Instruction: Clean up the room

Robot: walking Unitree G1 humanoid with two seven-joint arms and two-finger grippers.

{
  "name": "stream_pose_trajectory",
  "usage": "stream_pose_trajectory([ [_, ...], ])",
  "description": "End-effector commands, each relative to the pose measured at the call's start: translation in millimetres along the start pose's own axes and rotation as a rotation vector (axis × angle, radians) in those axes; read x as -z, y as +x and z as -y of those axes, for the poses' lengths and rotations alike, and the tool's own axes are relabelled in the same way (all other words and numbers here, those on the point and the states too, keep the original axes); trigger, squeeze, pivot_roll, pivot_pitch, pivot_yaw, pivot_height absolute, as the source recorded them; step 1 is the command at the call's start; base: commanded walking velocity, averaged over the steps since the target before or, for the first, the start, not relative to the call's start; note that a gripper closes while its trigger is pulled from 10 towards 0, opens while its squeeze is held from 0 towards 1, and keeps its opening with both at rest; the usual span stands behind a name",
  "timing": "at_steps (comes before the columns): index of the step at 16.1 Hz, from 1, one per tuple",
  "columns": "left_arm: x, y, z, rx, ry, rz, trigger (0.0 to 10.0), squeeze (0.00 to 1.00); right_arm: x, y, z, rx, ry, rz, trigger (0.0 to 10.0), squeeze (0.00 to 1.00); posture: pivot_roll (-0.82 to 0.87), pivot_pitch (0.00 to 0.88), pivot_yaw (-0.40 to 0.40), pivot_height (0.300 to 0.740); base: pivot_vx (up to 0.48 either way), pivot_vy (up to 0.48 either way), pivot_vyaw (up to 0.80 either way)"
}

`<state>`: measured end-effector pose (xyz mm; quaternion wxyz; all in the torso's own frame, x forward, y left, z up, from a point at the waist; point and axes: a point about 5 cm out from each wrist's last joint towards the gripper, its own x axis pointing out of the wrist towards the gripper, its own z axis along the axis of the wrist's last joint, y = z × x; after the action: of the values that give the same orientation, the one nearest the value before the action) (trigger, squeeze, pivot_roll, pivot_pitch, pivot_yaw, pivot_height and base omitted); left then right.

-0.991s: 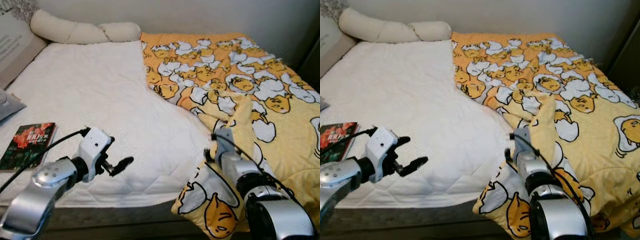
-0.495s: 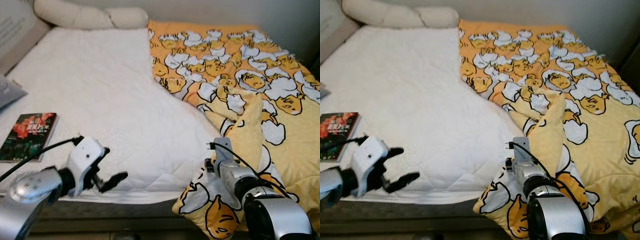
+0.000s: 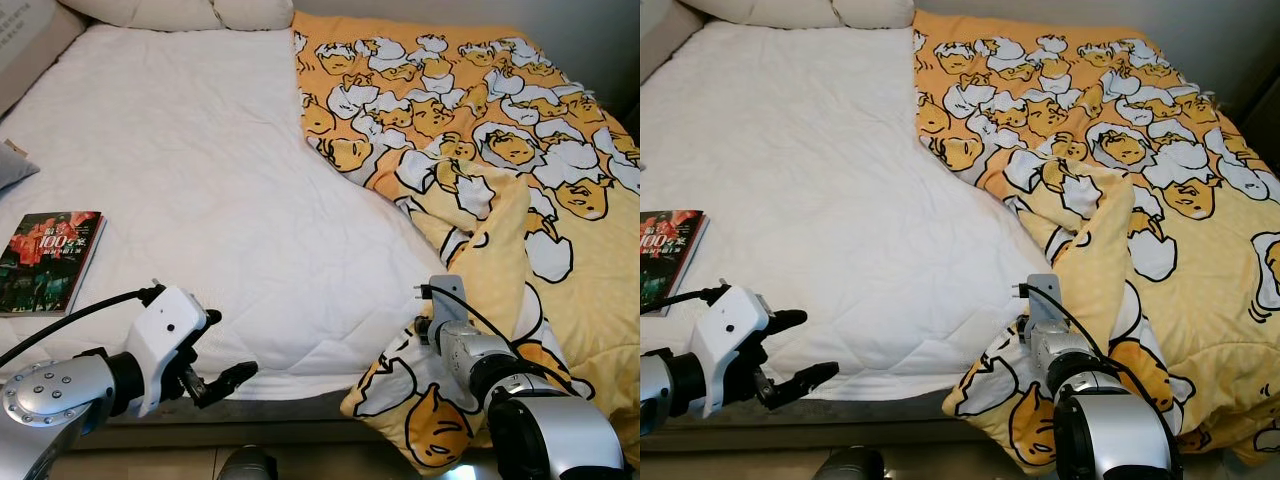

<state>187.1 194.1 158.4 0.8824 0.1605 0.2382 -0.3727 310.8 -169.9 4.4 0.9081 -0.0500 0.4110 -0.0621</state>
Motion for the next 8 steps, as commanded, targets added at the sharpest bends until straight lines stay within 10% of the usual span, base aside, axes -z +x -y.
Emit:
stream_pose_trajectory([
  [1,-3.3,-0.4,0.7,0.005,0.012,0.003,10.0,0.00,3.1,0.4,1.1,0.001,0.008,-0.016,0.0,0.00,0.33,0.137,-0.050,0.740,0.000,0.000,0.00],
  [8,-6.0,0.5,-1.2,0.008,0.017,0.004,10.0,0.00,-1.3,0.3,3.4,-0.006,0.028,0.002,0.0,0.00,0.33,0.123,-0.052,0.740,0.000,0.000,0.00],
])
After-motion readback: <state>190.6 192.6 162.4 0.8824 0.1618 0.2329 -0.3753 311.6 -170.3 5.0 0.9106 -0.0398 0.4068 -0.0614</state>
